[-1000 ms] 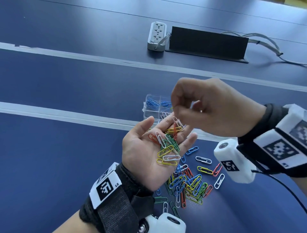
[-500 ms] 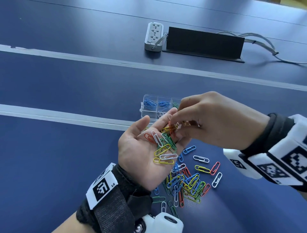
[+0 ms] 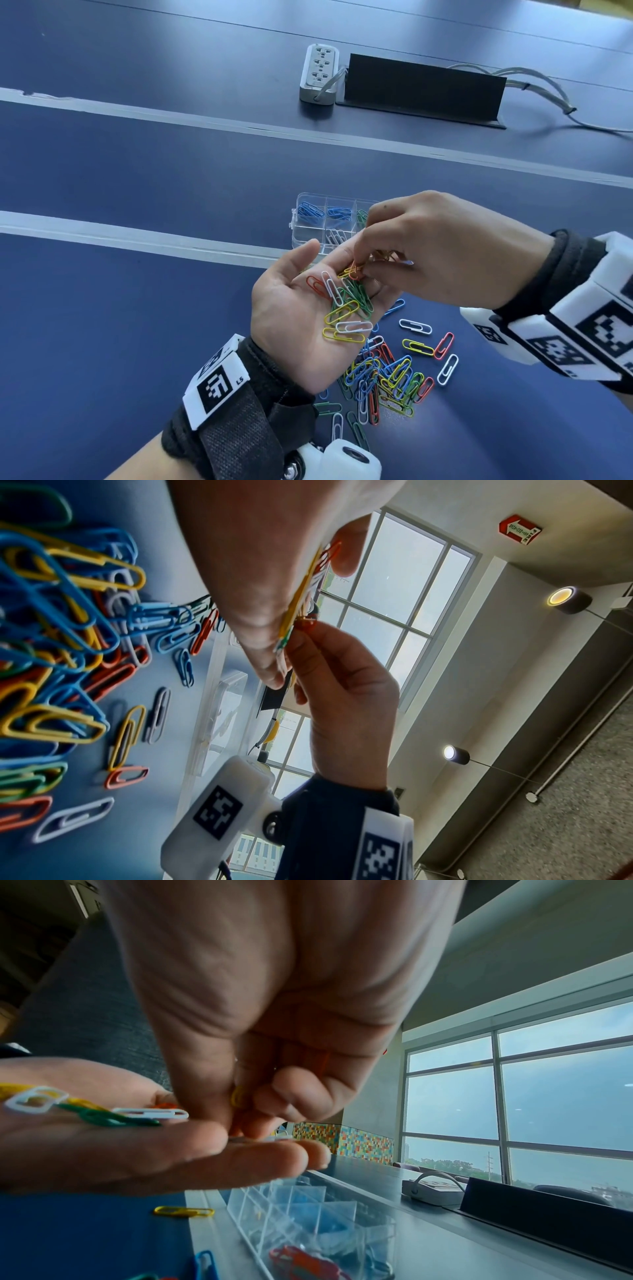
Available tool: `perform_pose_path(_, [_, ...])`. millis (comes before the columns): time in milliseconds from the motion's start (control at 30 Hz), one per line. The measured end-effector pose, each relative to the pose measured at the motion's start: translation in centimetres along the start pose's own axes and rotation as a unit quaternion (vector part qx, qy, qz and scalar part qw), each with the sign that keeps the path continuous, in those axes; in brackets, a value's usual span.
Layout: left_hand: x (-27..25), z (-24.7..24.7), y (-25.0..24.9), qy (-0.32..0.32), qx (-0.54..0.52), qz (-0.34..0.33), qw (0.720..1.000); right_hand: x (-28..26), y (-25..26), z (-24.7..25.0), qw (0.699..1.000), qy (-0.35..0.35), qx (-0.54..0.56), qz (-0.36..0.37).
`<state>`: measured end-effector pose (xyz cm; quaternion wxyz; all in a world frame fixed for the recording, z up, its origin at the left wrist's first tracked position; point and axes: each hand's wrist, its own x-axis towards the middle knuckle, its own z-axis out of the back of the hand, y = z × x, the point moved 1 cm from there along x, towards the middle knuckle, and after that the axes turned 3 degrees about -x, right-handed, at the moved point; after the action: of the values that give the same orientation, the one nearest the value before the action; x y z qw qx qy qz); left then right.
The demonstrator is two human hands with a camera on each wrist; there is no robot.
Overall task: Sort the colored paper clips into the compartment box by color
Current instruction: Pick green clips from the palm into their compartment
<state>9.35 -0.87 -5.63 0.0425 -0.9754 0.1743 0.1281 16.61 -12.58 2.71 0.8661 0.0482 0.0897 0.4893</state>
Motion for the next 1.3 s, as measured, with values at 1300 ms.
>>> perform_pose_path(1300, [0.1,-0.4,-0.3,-0.064,-0.004,-0.060,0.996,0.0,2.3,-0.7,0.990,0.013,0.006,-0.137])
